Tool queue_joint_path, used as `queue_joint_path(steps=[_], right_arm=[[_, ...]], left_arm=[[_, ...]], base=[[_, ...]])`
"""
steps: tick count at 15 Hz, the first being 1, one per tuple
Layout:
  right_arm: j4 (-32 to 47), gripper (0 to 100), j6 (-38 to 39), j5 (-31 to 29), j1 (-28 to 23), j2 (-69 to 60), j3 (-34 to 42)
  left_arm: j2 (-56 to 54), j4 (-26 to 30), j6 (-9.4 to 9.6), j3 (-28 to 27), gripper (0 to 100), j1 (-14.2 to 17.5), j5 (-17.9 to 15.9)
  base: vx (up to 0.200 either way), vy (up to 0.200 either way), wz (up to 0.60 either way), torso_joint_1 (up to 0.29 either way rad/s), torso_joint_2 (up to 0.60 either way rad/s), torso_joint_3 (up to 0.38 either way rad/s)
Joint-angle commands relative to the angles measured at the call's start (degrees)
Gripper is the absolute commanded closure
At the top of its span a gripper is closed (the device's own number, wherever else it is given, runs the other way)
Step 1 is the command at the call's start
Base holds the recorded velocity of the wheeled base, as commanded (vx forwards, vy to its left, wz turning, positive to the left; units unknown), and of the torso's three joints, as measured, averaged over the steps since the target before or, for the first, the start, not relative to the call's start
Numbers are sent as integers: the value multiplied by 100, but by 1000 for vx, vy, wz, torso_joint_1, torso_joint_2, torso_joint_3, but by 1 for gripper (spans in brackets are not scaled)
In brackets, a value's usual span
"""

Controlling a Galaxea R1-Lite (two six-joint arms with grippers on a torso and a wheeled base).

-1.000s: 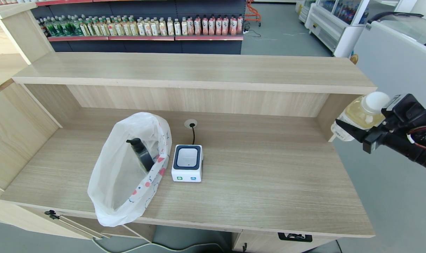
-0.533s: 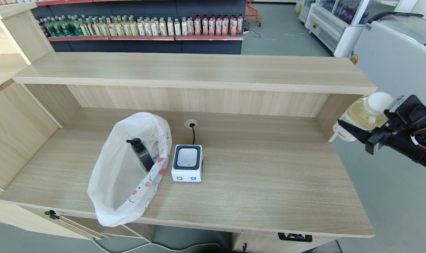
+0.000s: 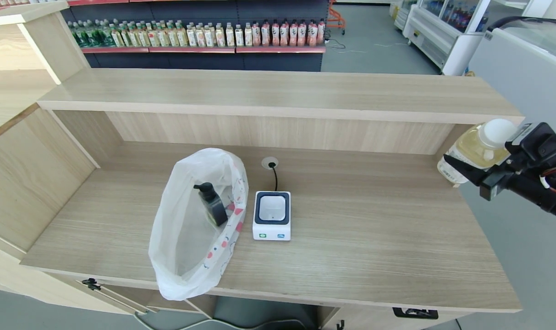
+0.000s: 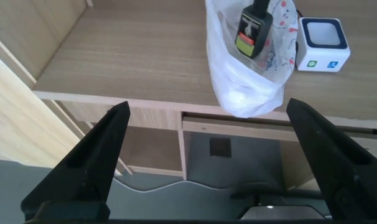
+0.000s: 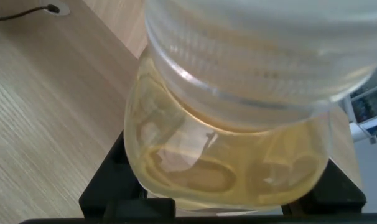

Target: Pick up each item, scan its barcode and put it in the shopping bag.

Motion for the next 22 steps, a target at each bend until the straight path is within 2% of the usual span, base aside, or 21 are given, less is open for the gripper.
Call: queue_joint_path(steps=[1, 6, 12, 16, 22], right_arm=[[-2, 100, 1, 7, 9, 96, -100], [7, 100, 19, 51, 193, 694, -848], [7, 100, 71, 245, 1037, 1432, -1489], [-98, 100, 45, 341, 1318, 1836, -1524], [-617, 100, -166, 473, 1309, 2434, -1296]], left_arm=[[-2, -1, 9, 1, 0, 2, 0], [-2, -1, 9, 1, 0, 2, 0], [-2, -1, 18, 1, 0, 2, 0], [-2, -1, 26, 1, 0, 2, 0], [-2, -1, 18, 1, 0, 2, 0]], base=[[0, 200, 0, 2, 7, 2], [0, 200, 0, 1, 1, 0], [0, 200, 0, 3, 2, 6], [0, 200, 0, 2, 2, 2], [0, 0, 0, 0, 0, 0]])
